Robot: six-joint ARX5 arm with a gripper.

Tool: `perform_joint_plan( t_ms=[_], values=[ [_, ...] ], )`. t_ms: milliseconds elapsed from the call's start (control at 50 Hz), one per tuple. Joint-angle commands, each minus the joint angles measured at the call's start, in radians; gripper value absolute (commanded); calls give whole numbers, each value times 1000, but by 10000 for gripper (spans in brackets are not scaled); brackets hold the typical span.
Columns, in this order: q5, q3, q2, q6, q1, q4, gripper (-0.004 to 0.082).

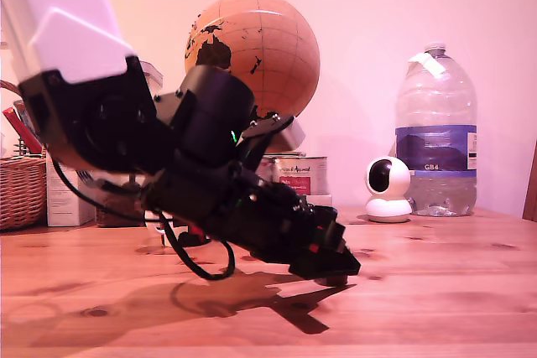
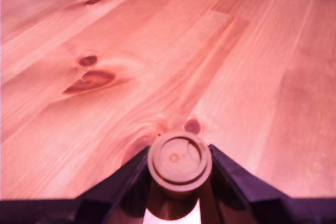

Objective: Pick up the coffee capsules from the table one by one and drop them inside the nearest coffee cup

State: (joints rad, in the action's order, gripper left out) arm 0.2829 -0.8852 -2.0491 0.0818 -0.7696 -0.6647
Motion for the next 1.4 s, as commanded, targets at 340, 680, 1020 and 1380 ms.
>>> perform_joint_plan(
  t_ms=[340, 680, 1020, 1380],
  values=[
    [8, -5, 178, -3, 22, 117, 284],
    [-31, -5, 375, -6, 61, 255, 283],
    [-125, -5, 595, -73, 128, 418, 283],
    [-184, -5, 647, -82, 247, 539, 284]
  ],
)
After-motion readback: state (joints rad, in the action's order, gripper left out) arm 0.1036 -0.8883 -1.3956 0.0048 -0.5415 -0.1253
